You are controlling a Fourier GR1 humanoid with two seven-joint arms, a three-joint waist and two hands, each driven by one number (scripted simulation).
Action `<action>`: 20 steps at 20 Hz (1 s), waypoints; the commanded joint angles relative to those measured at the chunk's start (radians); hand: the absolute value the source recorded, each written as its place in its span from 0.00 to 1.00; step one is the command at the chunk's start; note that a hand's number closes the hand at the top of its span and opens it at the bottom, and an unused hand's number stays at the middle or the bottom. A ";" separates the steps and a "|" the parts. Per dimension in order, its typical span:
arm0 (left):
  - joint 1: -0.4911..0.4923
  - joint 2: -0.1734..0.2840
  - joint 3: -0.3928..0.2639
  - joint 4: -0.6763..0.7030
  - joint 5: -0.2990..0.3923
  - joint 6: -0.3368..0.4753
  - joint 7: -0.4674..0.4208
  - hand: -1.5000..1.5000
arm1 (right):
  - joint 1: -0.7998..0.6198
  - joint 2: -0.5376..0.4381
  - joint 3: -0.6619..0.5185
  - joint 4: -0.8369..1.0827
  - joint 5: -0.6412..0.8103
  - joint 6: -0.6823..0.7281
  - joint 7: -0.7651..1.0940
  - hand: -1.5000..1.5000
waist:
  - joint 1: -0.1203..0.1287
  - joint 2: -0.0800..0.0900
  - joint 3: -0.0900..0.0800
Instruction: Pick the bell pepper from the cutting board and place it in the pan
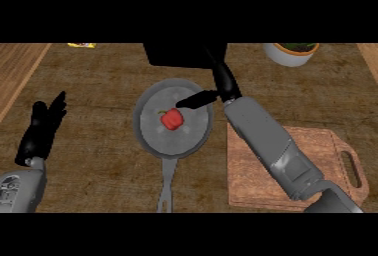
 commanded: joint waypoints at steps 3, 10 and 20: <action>0.030 -0.012 0.019 0.017 -0.005 0.029 -0.036 0.50 | -0.015 -0.173 -0.097 0.076 -0.047 0.214 -0.097 0.00 | -0.040 -0.003 0.000; 0.052 -0.014 0.026 0.007 0.002 0.020 -0.029 0.50 | 0.011 -0.303 -0.129 0.178 -0.023 0.418 -0.198 0.00 | -0.037 -0.004 0.000; 0.035 -0.009 0.016 -0.037 0.011 -0.008 0.012 0.50 | 0.008 -0.512 -0.125 0.261 0.037 0.647 -0.305 0.00 | -0.018 0.005 0.002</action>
